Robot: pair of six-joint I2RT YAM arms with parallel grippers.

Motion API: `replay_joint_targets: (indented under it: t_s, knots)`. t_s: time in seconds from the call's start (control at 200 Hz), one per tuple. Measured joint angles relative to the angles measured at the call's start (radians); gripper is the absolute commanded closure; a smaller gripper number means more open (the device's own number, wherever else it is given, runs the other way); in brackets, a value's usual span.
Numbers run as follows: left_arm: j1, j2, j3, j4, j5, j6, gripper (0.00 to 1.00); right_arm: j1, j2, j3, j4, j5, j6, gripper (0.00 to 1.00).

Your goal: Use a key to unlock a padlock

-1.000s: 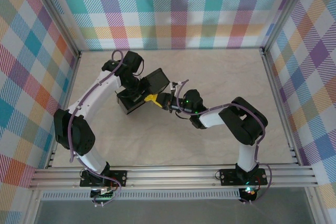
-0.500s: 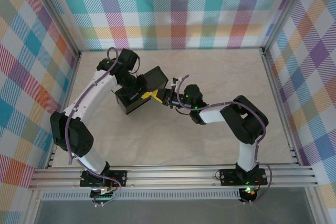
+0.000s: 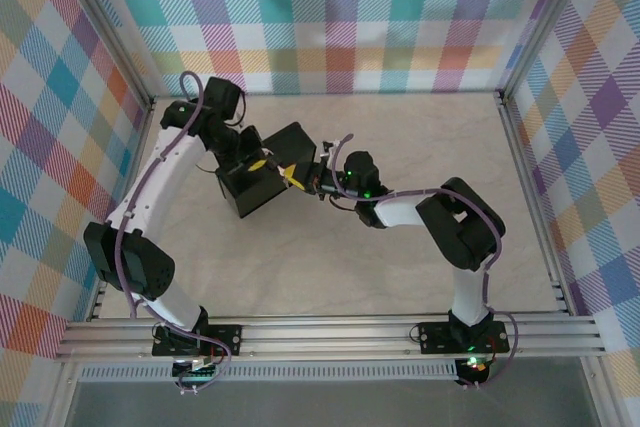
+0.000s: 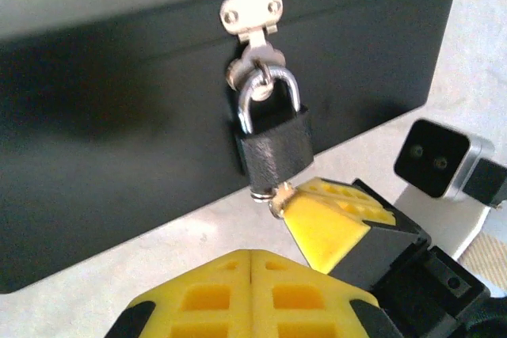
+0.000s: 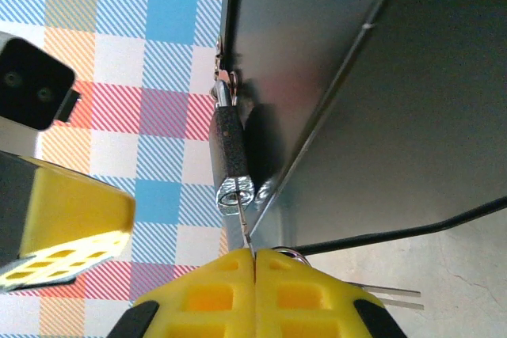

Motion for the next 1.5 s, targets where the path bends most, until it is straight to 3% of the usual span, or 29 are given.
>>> replay_joint_targets:
  t_s: [0.1, 0.2, 0.39, 0.68, 0.89, 1.19, 1.355, 1.5]
  knots:
    - [0.026, 0.000, 0.031, -0.007, -0.075, 0.075, 0.77, -0.005, 0.021, 0.040, -0.014, -0.011, 0.000, 0.96]
    - [0.060, 0.015, 0.033, -0.006, -0.122, 0.146, 0.53, -0.010, 0.046, 0.090, -0.039, -0.024, 0.000, 0.96]
    - [0.126, 0.083, 0.031, 0.018, -0.197, 0.264, 0.41, -0.025, 0.074, 0.173, -0.114, -0.044, -0.016, 0.96]
    - [0.198, 0.171, 0.034, 0.146, -0.158, 0.357, 0.38, -0.031, 0.128, 0.321, -0.265, -0.079, -0.054, 0.96]
    - [0.207, 0.244, 0.071, 0.220, -0.041, 0.431, 0.38, -0.038, 0.153, 0.381, -0.332, -0.090, -0.076, 0.95]
    - [0.217, 0.266, 0.035, 0.322, 0.159, 0.489, 0.51, -0.069, 0.146, 0.387, -0.380, -0.134, -0.113, 0.93]
    - [0.185, 0.266, 0.021, 0.307, 0.230, 0.539, 0.54, -0.101, 0.089, 0.338, -0.433, -0.154, -0.156, 0.92]
    - [0.126, 0.244, -0.023, 0.314, 0.261, 0.569, 0.54, -0.140, -0.005, 0.290, -0.591, -0.183, -0.255, 0.91]
